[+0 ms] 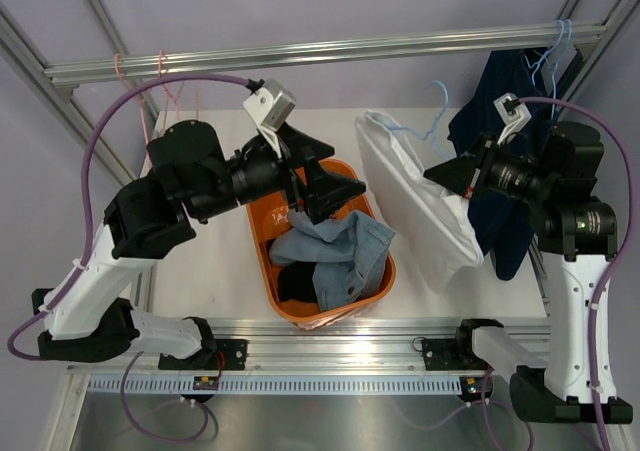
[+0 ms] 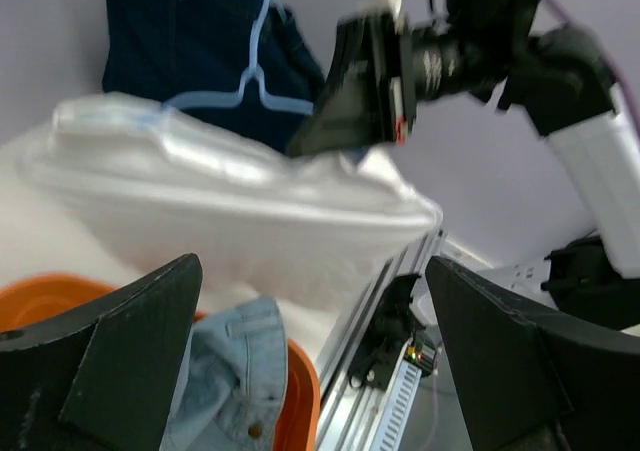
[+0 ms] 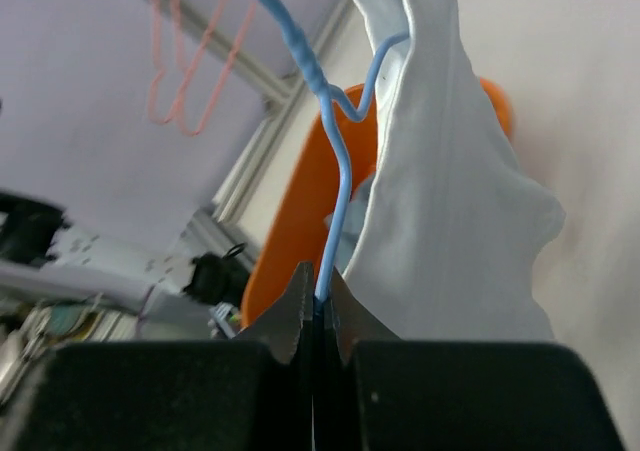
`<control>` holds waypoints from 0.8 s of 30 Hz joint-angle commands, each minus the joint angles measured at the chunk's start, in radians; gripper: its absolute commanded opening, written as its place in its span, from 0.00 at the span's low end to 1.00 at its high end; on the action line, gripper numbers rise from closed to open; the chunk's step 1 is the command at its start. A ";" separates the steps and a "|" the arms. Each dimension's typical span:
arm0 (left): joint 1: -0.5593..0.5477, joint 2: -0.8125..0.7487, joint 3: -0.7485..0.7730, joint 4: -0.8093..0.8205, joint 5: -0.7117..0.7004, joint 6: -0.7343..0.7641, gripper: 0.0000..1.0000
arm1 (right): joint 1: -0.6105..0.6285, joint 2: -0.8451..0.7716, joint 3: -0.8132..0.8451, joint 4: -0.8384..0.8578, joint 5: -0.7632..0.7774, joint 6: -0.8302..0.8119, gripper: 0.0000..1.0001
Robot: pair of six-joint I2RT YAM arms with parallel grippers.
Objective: Remove the skirt from the hanger
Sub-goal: Pick up the hanger from the clothesline.
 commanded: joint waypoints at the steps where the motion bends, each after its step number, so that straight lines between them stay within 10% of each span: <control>1: 0.002 0.110 0.256 -0.118 0.100 0.076 0.99 | 0.055 -0.046 -0.045 0.088 -0.240 0.088 0.00; 24: 0.000 0.362 0.356 -0.039 -0.117 -0.003 0.99 | 0.218 -0.060 -0.096 0.253 -0.306 0.232 0.00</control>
